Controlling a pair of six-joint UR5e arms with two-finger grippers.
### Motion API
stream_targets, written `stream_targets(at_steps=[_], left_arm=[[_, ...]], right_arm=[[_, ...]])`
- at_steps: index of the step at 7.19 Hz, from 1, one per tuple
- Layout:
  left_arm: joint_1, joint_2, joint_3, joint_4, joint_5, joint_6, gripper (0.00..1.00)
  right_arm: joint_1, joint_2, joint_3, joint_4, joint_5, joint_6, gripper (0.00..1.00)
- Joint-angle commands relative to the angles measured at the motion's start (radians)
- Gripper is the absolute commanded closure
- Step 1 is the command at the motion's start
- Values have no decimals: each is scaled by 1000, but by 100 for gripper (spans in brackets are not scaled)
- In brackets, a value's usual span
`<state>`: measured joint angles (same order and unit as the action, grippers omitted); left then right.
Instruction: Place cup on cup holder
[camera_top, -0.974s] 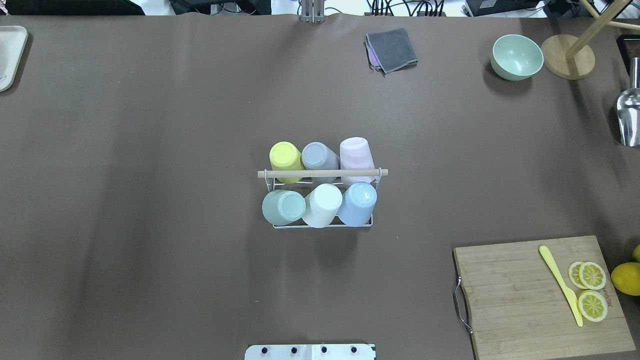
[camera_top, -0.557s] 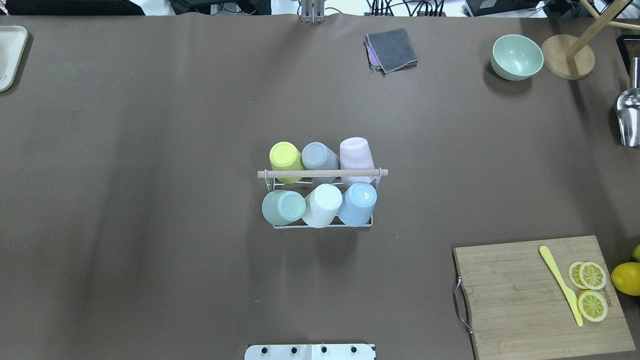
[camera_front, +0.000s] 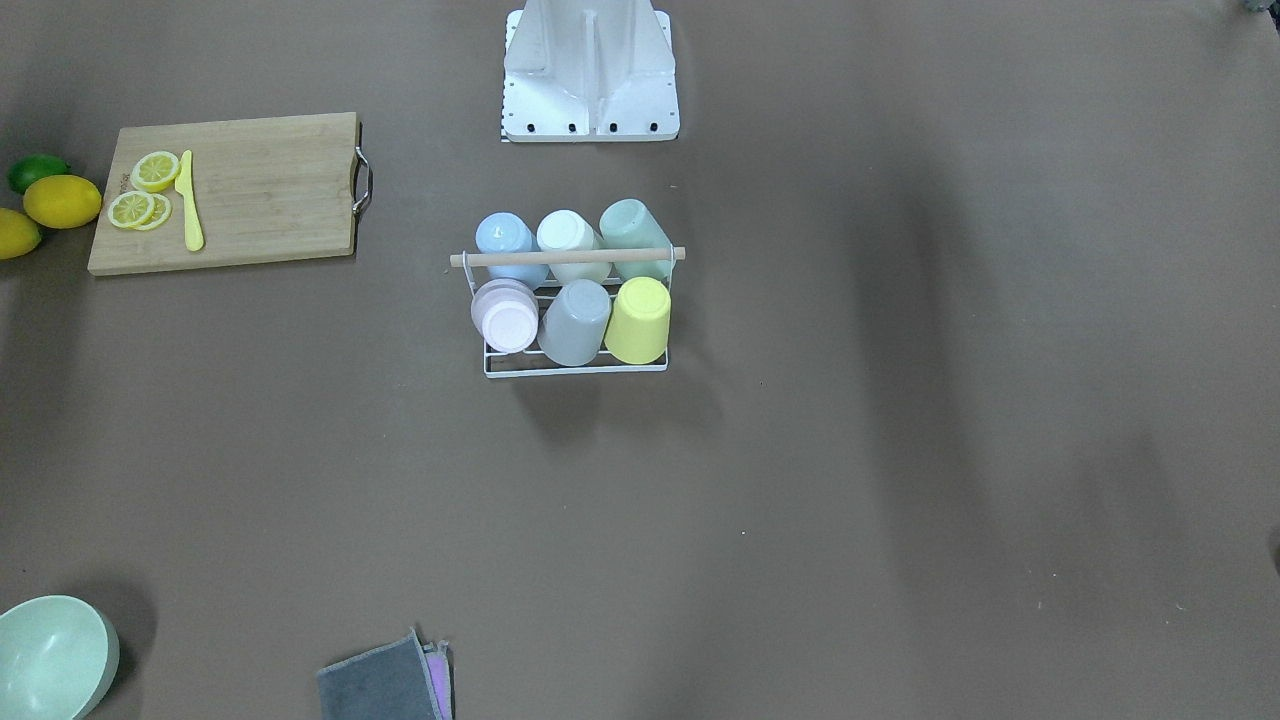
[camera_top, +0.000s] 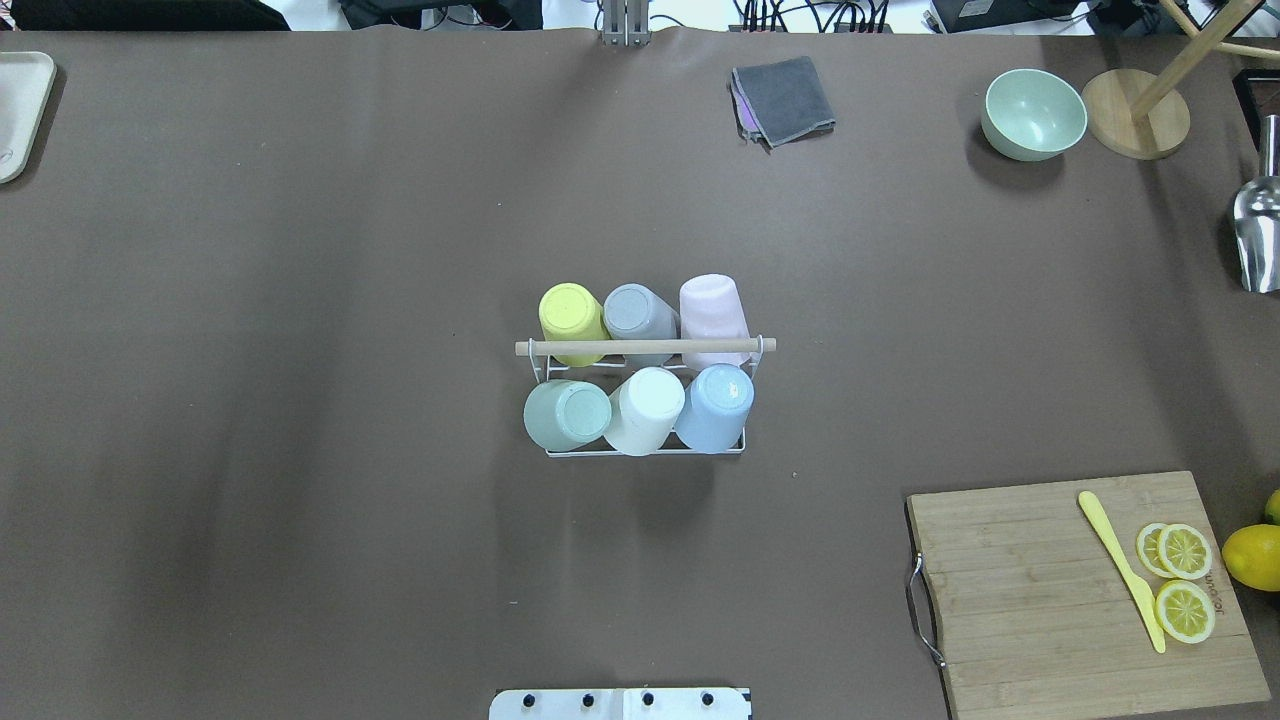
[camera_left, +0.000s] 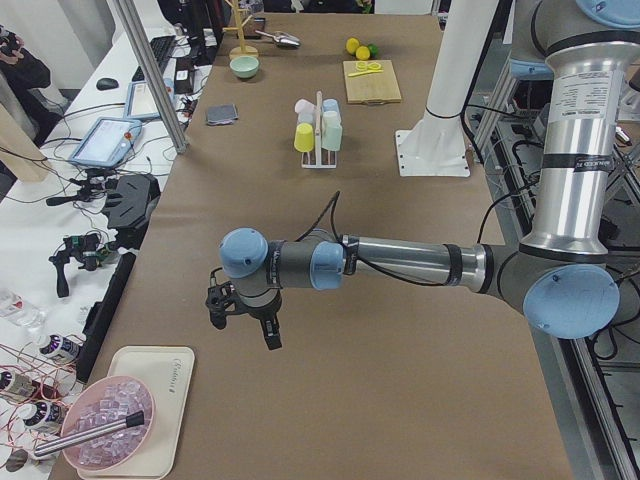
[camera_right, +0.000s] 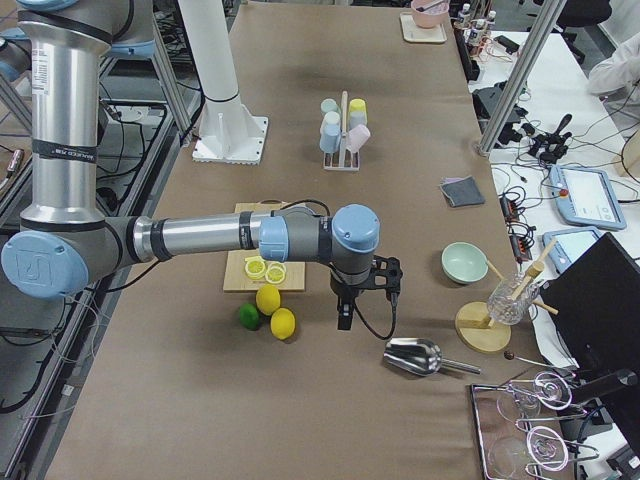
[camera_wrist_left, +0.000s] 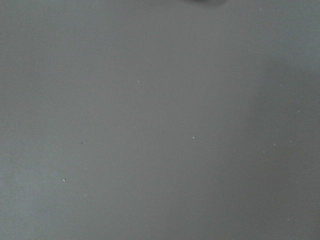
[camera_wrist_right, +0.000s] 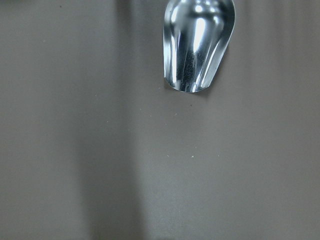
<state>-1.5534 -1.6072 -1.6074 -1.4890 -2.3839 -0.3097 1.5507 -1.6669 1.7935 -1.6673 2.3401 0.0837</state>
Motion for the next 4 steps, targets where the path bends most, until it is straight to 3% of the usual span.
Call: stream_targets(at_steps=[1,2,4], left_arm=[[-1,18,1,-7,-24,3,3],[1,18,0,-7,-24,1,3],[1,20,-2,-8,-23,1,3]], right_arm=[[12,24,-22,-3,-1,8,1],[11,74,-87,-2,1,8,1],[11,94,-100,1,-36,10,0]])
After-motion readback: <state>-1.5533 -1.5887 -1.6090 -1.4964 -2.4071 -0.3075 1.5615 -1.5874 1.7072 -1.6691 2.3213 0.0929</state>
